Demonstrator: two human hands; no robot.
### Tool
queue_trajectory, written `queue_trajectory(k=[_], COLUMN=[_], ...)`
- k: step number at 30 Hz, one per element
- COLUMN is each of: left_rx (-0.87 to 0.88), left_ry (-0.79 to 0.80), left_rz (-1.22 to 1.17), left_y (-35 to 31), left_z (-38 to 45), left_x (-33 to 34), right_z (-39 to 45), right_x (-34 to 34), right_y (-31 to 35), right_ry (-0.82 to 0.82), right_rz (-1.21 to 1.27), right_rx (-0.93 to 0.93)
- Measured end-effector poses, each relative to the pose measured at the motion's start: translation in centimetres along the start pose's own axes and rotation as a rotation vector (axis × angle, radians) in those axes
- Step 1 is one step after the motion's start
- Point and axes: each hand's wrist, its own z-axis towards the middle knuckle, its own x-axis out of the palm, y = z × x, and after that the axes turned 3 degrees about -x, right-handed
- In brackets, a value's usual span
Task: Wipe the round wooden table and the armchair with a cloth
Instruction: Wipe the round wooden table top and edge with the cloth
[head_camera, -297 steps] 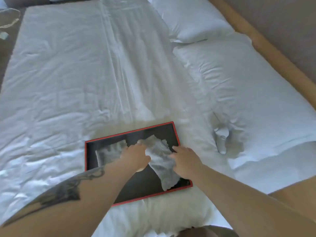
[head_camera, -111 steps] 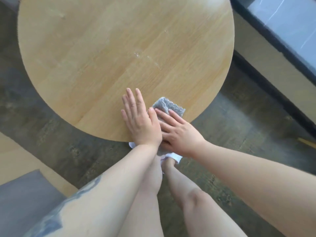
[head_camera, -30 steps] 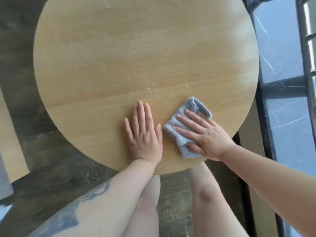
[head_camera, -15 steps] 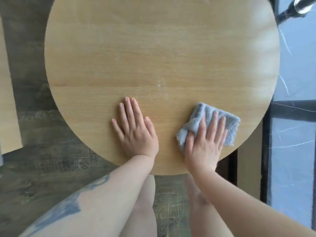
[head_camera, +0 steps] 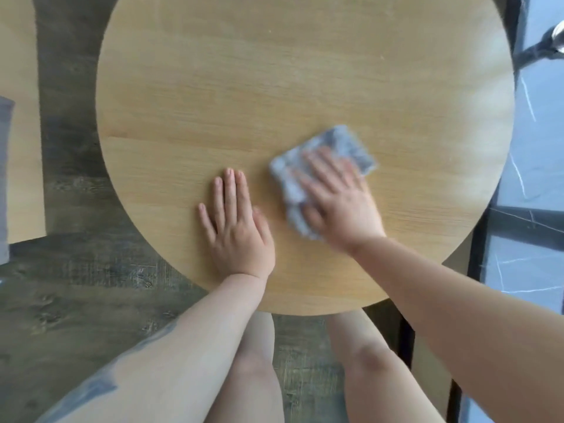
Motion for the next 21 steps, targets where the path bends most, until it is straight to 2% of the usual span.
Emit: queue_trajectory(k=[2,3,4,6,7,8,9,11,12,13,14,16,17,18,19,20,21], left_rx=[-0.008,-0.007,-0.015,-0.025,-0.029,-0.032,-0.036,-0.042,-0.041,-0.046,-0.054,-0.043,-0.036,-0.040,-0.062,-0.101,-0.144], left_ry=[-0.016,-0.022,-0.026,-0.046,-0.064,-0.080,-0.086,-0.081,-0.084,-0.090,-0.095,-0.101,-0.102,-0.097,-0.093,-0.097,-0.107], left_rz=[-0.017,-0.020,-0.028,-0.064,-0.084,-0.094,-0.099,-0.102,-0.103,-0.104,-0.110,-0.117,-0.119,-0.130,-0.151,-0.175,-0.195], left_y=[-0.1,0.0,0.1,0.5,0.5,0.4,0.3,0.1,0.1,0.2,0.3,0.5,0.5,0.3,0.0,-0.4,-1.2], left_z=[-0.1,-0.1,-0.1,0.0,0.0,0.1,0.2,0.1,0.0,0.0,0.1,0.2,0.2,0.2,0.2,0.1,0.0], left_x=[0.1,0.1,0.2,0.2,0.2,0.2,0.1,0.1,0.1,0.1,0.1,0.1,0.1,0.0,0.0,-0.1,-0.1], right_z=[-1.3,-2.0,-2.6,-2.9,-1.3,0.5,1.7,1.5,0.8,0.2,-0.4,-0.5,0.4,0.6,0.0,-1.3,-3.1], right_x=[-0.2,0.0,0.3,1.1,0.8,0.4,0.1,-0.2,0.2,0.4,0.5,0.8,0.3,0.0,-0.2,-0.3,0.1], right_y=[0.5,2.6,5.0,6.0,4.0,2.1,0.6,0.3,1.6,3.7,5.5,4.1,2.0,0.3,-0.9,-1.1,-0.5], right_ry=[-0.152,-0.156,-0.114,0.053,0.081,0.069,0.009,-0.135,-0.155,-0.160,-0.104,0.046,0.079,0.052,-0.011,-0.128,-0.197], right_rz=[0.110,0.130,0.099,0.061,0.026,-0.023,-0.021,0.057,0.087,0.088,0.090,0.045,0.008,-0.003,0.028,0.077,0.110], right_rx=[0.744,0.882,0.734,-0.023,-0.270,-0.272,-0.072,0.642,0.824,0.785,0.514,-0.206,-0.326,-0.220,0.069,0.481,0.772])
